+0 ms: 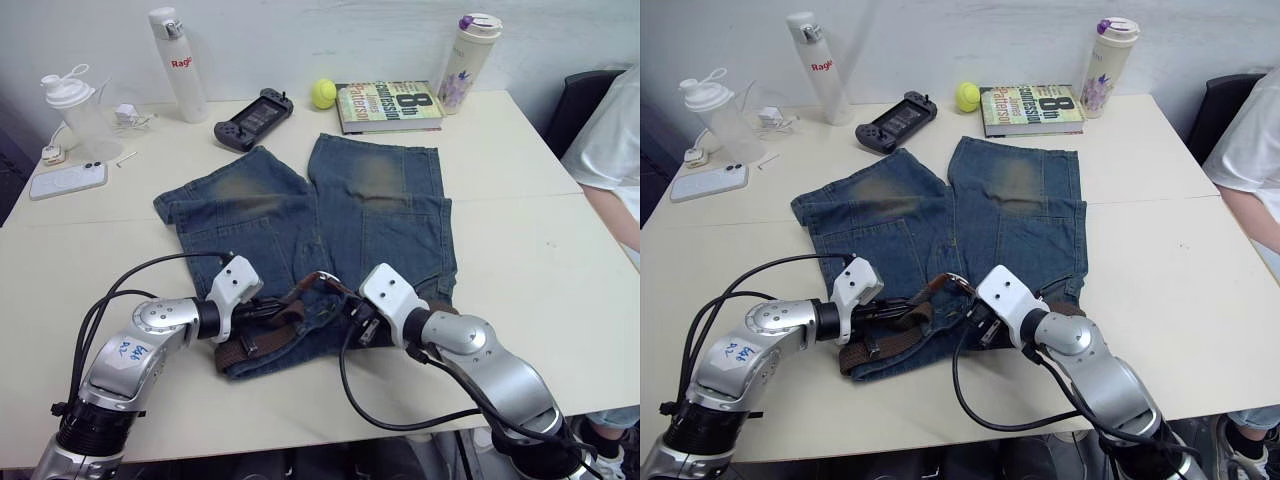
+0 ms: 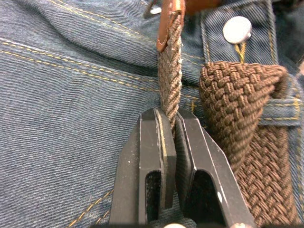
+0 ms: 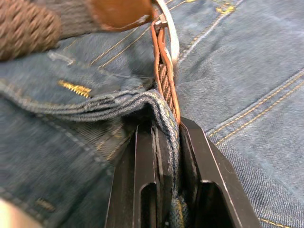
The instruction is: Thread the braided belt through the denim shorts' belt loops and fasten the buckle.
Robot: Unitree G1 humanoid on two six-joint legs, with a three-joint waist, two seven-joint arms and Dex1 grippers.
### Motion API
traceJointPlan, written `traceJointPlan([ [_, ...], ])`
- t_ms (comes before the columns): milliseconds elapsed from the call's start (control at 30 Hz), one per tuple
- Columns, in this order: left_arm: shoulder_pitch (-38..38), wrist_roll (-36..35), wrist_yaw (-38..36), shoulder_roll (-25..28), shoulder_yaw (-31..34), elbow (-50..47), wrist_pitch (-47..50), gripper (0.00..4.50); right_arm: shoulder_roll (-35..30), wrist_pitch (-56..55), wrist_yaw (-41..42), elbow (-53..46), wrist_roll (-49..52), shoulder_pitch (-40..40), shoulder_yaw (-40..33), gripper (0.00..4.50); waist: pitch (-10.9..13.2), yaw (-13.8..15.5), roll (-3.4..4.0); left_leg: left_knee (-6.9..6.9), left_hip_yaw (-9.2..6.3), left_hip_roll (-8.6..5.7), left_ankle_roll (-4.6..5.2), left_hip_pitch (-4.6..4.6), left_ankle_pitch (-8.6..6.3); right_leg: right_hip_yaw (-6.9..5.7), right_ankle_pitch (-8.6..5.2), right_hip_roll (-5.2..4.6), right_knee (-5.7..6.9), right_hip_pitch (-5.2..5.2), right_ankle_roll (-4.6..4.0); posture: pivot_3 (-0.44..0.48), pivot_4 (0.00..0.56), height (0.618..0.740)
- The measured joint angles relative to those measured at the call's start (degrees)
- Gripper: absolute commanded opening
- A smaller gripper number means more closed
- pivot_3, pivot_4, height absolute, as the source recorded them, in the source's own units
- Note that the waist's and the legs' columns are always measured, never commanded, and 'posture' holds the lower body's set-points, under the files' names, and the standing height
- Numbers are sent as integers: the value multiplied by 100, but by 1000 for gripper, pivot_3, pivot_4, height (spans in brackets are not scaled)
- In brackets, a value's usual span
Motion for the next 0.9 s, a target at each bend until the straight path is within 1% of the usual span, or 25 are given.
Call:
traceJointPlan([
  [233,-18,23,-50,25,-69,-24,-58,0,-106,-8,10,-1,-5,-73,78,22,0,2,0,0,0,0,0,0,0,0,0,-1,-3,0,0,0,150,740],
  [367,-139,65,-48,-58,-181,4,-57,0,-339,-23,66,10,-101,-327,346,22,0,11,0,0,-1,-2,0,0,0,-1,0,-2,-25,0,0,0,150,740],
  [500,-358,158,24,-295,-304,178,-54,0,-698,-23,246,33,-245,-653,723,21,0,14,0,3,-1,-4,0,-1,0,-2,0,-2,-22,1,0,0,150,740],
  [667,-499,214,82,-421,-327,267,27,0,-1044,-161,435,43,-447,-887,1027,20,0,20,0,4,-1,-6,2,-2,1,-3,0,-2,-22,2,0,0,150,740],
  [867,-568,220,99,-445,-333,276,144,0,-1024,-253,429,111,-531,-888,1030,20,0,13,-2,4,-2,-4,2,-3,1,-4,0,-2,-21,3,0,0,150,740],
  [900,-567,219,74,-394,-332,262,165,0,-939,-248,365,121,-537,-883,990,20,0,9,-2,5,-2,-2,2,-2,1,-5,0,-1,-18,3,0,0,150,740],
])
